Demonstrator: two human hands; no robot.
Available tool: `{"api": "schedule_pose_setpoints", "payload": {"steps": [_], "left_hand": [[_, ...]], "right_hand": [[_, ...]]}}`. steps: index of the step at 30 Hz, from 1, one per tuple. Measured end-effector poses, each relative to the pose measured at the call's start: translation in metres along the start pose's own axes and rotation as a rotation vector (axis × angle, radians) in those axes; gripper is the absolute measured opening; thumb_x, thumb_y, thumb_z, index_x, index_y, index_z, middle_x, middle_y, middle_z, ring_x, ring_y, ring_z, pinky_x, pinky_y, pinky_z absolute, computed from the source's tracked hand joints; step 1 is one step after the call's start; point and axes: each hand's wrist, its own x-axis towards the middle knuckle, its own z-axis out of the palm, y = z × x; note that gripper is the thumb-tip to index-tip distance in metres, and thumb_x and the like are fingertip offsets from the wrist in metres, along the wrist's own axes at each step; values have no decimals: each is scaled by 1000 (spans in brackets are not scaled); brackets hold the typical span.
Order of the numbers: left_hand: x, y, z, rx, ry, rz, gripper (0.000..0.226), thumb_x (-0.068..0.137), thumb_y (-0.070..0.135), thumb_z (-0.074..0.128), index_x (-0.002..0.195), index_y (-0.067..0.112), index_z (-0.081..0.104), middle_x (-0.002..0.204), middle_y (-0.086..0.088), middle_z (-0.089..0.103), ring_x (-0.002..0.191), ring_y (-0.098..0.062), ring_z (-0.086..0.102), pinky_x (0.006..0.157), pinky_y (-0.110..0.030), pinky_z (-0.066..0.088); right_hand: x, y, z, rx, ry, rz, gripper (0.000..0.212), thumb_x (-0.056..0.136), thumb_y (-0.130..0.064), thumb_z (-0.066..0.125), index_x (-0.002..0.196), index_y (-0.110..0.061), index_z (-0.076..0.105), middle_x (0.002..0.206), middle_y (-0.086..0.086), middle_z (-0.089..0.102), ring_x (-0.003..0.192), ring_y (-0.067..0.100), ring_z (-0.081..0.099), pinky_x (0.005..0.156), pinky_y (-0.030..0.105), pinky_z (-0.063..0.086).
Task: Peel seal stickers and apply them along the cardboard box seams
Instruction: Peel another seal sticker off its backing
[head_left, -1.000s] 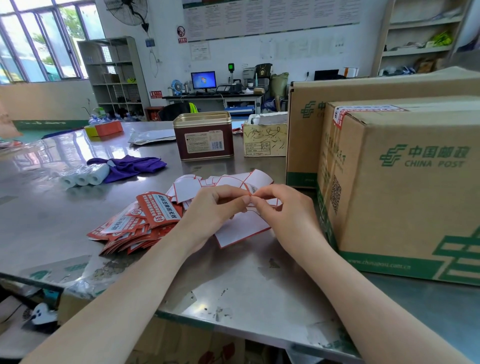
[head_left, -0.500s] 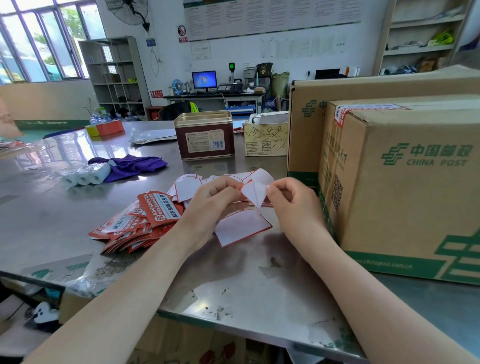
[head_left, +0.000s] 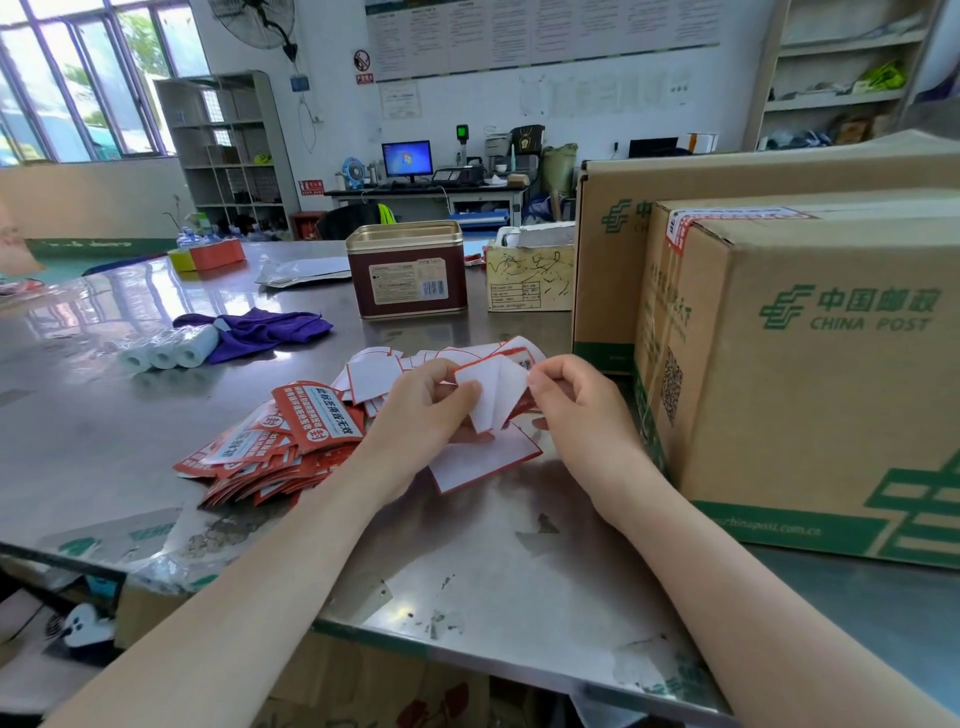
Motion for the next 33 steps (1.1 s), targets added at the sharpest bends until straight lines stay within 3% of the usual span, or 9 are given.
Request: {"api": "schedule_pose_setpoints", "payload": {"steps": [4, 7, 9, 11, 15, 18, 20, 26, 33], "left_hand": [[4, -5, -4, 15, 89, -21, 11, 94, 12, 52, 104, 15, 48, 67, -5, 70, 49, -13, 64, 50, -21, 51], [8, -11, -8, 158, 162, 20, 16, 94, 14, 52, 106, 22, 45, 71, -8, 69, 42, -6, 54, 44, -17, 41], [9, -14, -8, 335, 199, 129, 14, 93, 12, 50, 98, 25, 54, 80, -4, 70, 54, -8, 61, 51, -21, 45], [9, -16, -6, 488, 177, 217, 22, 92, 8, 49, 91, 23, 65, 90, 0, 69, 73, -13, 65, 67, -25, 49], [8, -15, -5, 603, 173, 243, 26, 91, 6, 50, 98, 16, 73, 103, 0, 70, 95, -16, 62, 90, -28, 45], [8, -15, -4, 618, 169, 248, 26, 91, 5, 50, 96, 17, 73, 104, 0, 69, 97, -16, 61, 92, -30, 46], [8, -14, -4, 609, 178, 228, 27, 91, 5, 49, 93, 17, 72, 105, 0, 69, 97, -17, 61, 93, -34, 47], [8, -11, -3, 596, 223, 167, 29, 91, 3, 47, 99, 13, 73, 112, -7, 67, 96, -23, 64, 96, -41, 47], [6, -11, -6, 645, 320, 208, 30, 91, 4, 48, 113, 6, 67, 123, -9, 60, 113, -20, 52, 85, -14, 28]], "right_hand": [[-2, -2, -1, 59, 0, -11, 15, 98, -24, 42, 94, -20, 56, 108, -2, 61, 94, 13, 56, 65, 16, 42], [-3, -5, -3, 122, -17, -27, 17, 97, -25, 44, 103, -18, 59, 124, -7, 57, 100, 8, 56, 66, 10, 40], [-4, -7, -4, 178, -23, -30, 18, 97, -26, 45, 105, -18, 60, 126, -7, 58, 101, 9, 58, 68, 11, 43], [-6, -9, -6, 252, -28, -21, 15, 97, -26, 46, 92, -21, 59, 118, -7, 63, 92, 9, 61, 70, 18, 49], [-6, -10, -6, 299, -5, -3, 24, 98, -24, 41, 78, -24, 55, 104, -5, 70, 86, 14, 65, 76, 26, 52], [-4, -8, -6, 298, 42, -29, 25, 99, -23, 39, 79, -25, 53, 95, 1, 69, 89, 17, 64, 77, 26, 51], [-4, -9, -7, 283, 61, -40, 25, 100, -25, 37, 80, -25, 53, 87, -4, 65, 84, 10, 62, 69, 16, 49], [-4, -8, -9, 296, 81, -35, 36, 100, -34, 32, 117, -21, 60, 108, -2, 67, 95, 7, 64, 61, 2, 48], [-2, -8, -10, 360, 123, -43, 34, 100, -31, 35, 128, -22, 52, 122, -2, 60, 94, -1, 57, 61, -4, 43]]}}
